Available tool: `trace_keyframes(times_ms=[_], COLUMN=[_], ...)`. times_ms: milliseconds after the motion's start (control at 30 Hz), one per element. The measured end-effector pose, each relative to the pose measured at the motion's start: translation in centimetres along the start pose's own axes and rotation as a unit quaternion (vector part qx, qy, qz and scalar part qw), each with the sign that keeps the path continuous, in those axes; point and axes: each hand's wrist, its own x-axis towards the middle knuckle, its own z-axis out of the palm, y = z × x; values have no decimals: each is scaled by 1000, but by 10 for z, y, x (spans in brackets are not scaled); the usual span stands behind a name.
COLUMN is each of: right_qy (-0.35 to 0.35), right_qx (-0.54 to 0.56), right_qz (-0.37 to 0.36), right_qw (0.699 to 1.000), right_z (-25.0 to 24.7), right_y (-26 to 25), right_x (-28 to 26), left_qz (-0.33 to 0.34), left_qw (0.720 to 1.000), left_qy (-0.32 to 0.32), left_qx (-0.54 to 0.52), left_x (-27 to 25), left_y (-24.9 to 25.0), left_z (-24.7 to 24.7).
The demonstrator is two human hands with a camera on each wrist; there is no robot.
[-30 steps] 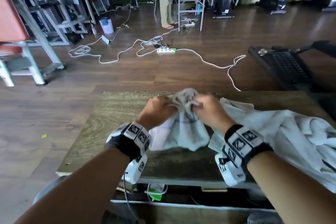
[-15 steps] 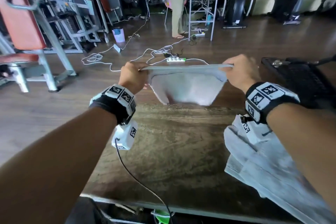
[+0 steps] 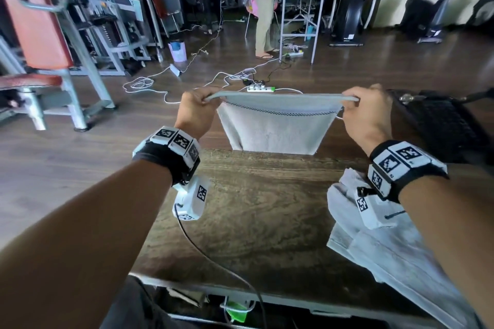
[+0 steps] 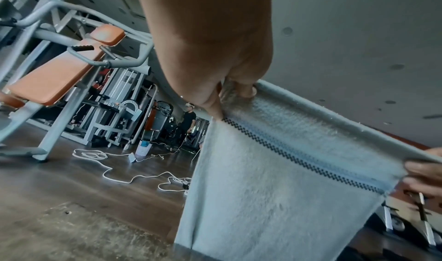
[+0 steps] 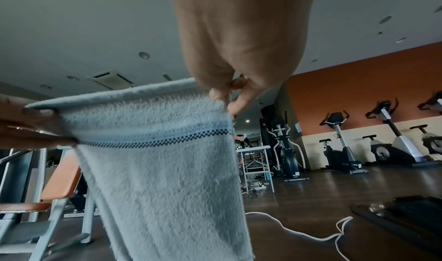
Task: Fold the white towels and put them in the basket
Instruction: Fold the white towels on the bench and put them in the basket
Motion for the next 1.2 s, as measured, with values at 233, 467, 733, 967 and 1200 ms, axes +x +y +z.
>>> trace_keyframes(times_ms=[233, 467, 733, 967, 1200], right_qy=[-219, -365, -386, -520, -572], right_qx=[-50, -16, 18, 74, 111], right_qz=[25, 7, -10, 57, 134], right_qw=[974, 931, 922, 849, 802], right_z=[-24, -60, -113, -134, -122], right_y=[25, 40, 37, 22, 3], right_x=[-70, -160, -215, -223, -216], left_qz=[-36, -104, -31, -110, -167], left_qw=[975, 933, 926, 877, 855], left_qy=[-122, -229, -229, -334, -387], left_qx=[181, 256, 299, 328, 304], left_x=[-73, -165, -230, -263, -257], left_y=[-32, -56, -13, 6, -4], left_z=[-14, -37, -70, -98, -106])
